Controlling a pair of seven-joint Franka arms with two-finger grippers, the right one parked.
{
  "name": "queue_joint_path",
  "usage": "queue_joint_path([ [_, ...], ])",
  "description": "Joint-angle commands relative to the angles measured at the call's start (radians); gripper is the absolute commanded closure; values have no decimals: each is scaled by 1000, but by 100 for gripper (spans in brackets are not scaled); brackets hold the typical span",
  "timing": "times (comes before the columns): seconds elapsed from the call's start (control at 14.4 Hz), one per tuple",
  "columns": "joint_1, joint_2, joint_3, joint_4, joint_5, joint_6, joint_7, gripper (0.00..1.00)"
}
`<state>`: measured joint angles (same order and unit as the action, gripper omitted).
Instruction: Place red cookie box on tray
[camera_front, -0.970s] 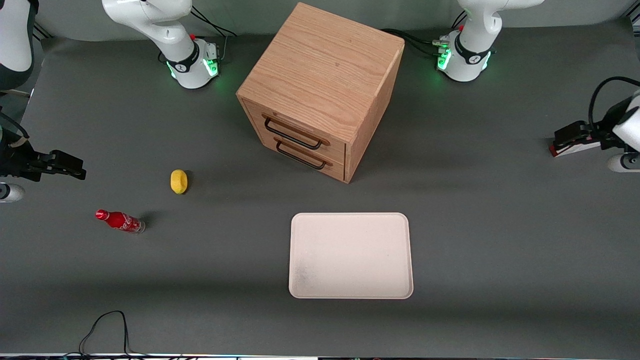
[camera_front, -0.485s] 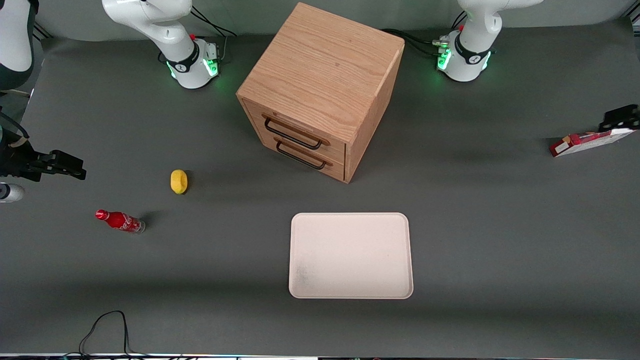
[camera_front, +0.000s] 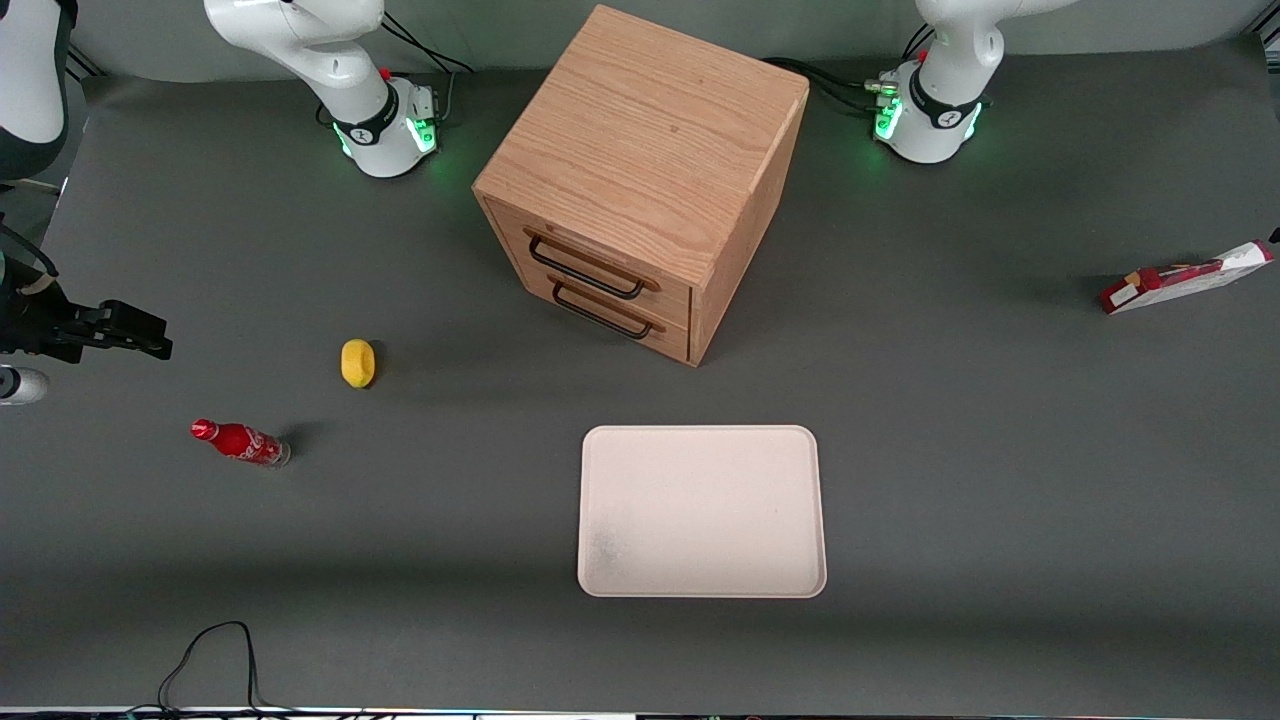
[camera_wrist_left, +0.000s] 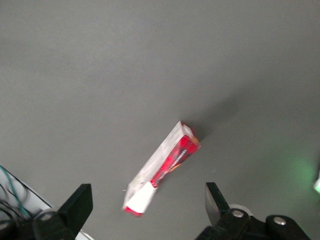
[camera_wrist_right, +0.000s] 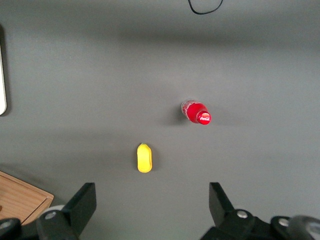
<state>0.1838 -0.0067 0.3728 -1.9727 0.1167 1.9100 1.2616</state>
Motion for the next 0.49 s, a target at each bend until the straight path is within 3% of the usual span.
queue_joint_path([
  [0.0, 40, -38, 12, -133, 14, 142, 229, 0],
  [0.14, 84, -36, 14, -220, 14, 258, 436, 0],
  [0.42, 138, 19, 15, -340, 14, 456, 593, 1],
])
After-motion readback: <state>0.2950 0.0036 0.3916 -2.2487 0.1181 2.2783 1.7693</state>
